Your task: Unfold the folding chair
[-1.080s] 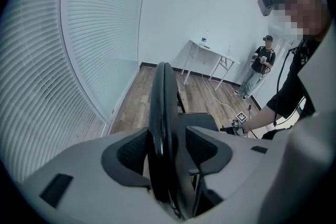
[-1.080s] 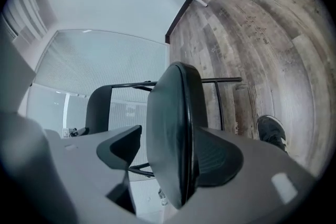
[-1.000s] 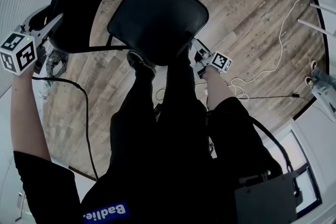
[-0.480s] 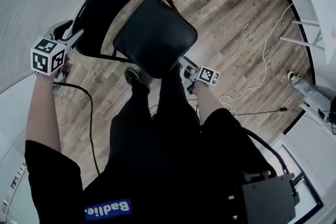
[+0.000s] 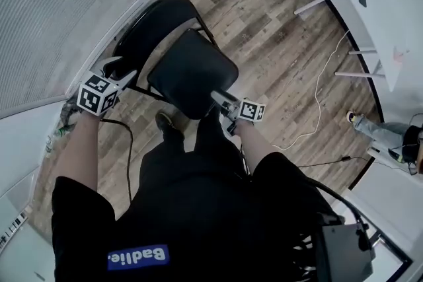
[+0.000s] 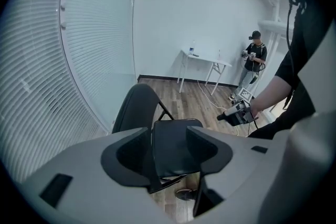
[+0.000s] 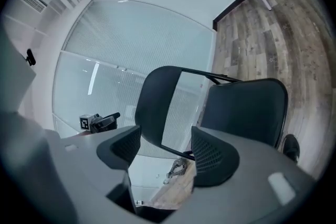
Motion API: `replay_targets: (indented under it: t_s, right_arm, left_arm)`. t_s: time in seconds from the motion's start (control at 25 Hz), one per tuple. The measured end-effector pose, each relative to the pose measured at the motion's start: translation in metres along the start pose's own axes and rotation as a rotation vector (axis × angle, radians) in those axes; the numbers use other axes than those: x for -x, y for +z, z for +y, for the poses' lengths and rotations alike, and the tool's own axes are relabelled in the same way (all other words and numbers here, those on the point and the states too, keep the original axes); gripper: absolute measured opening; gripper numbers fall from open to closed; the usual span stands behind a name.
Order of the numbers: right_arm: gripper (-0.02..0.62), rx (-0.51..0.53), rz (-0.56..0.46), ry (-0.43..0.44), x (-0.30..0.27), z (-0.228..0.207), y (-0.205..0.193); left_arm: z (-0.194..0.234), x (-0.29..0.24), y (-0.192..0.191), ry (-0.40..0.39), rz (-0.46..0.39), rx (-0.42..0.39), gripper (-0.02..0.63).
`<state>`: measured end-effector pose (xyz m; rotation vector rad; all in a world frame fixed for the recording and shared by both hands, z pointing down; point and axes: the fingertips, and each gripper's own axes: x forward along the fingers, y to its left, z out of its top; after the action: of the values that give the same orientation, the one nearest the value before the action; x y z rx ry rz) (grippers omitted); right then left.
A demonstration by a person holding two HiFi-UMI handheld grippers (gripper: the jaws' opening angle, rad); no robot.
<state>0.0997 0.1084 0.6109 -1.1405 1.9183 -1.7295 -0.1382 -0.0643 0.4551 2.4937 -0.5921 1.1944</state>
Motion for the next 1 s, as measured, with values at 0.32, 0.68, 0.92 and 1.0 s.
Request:
replay_targets:
  t_s: [0.32,0.68,0.92,1.0]
  right_arm:
    - [0.281,0.197,0.076,0.089,-0.011,0.096,0.022]
    - [0.236,0.47,0.177,0.244,-0.022,0.225,0.014]
    - [0.187,0.597,0.159,0.309,-0.022,0.287,0.015]
    - [0.165,0.641,0.153,0.317,-0.024,0.305,0.015]
  left_arm:
    - [-0.069,0.022,0.011,-0.067,-0.083,0.036,0.209]
    - [-0.132,0.05,0.056,-0.121,-0.306,0.121,0.209]
    - [-0.154,0.083,0.088,-0.185,-0.473,0.174,0.207]
    - [-0.151,0.098,0.097,-0.18,-0.52,0.173,0.195]
